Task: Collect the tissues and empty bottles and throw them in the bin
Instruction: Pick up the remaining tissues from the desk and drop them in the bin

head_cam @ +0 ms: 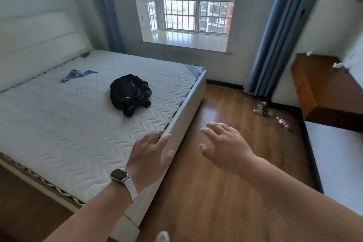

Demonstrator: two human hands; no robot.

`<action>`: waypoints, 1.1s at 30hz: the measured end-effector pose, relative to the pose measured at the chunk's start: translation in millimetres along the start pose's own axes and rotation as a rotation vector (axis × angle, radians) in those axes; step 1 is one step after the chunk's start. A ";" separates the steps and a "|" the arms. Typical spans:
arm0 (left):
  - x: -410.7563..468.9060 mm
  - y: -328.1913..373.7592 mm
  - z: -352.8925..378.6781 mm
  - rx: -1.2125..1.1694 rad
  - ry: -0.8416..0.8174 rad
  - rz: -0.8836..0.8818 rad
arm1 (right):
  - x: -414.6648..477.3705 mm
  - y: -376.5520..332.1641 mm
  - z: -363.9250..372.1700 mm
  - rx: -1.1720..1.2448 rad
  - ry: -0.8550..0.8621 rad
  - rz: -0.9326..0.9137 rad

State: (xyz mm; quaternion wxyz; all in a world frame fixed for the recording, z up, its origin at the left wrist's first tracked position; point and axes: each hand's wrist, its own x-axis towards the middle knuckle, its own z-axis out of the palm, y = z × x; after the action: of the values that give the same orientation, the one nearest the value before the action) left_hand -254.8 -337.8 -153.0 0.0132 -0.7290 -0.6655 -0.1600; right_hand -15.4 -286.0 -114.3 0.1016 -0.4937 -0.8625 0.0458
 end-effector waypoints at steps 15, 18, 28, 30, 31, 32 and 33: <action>215.4 -126.8 28.6 -0.167 -0.060 0.205 | 178.8 -3.9 10.9 -0.139 0.034 0.263; 246.5 -124.0 36.0 -0.198 -0.066 0.258 | 189.6 13.9 7.4 -0.147 0.015 0.330; 346.2 -87.0 85.6 -0.205 -0.122 0.378 | 233.1 102.0 26.6 -0.091 -0.013 0.484; 371.8 -78.0 98.0 -0.184 -0.137 0.380 | 247.0 129.2 33.6 -0.075 -0.010 0.495; 386.2 -72.6 104.4 -0.166 -0.140 0.387 | 254.1 144.2 35.7 -0.070 -0.003 0.498; 401.5 -66.0 110.2 -0.151 -0.141 0.394 | 261.4 160.0 36.1 -0.066 0.002 0.503; 417.6 -58.7 115.9 -0.143 -0.144 0.397 | 268.7 176.9 35.0 -0.061 0.001 0.510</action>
State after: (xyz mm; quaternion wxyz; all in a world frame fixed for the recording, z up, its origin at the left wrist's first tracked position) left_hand -260.6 99.2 -169.6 -0.0548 -0.8543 -0.4950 -0.1487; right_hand -6.3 36.0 -145.2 0.0720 -0.6983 -0.7108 0.0436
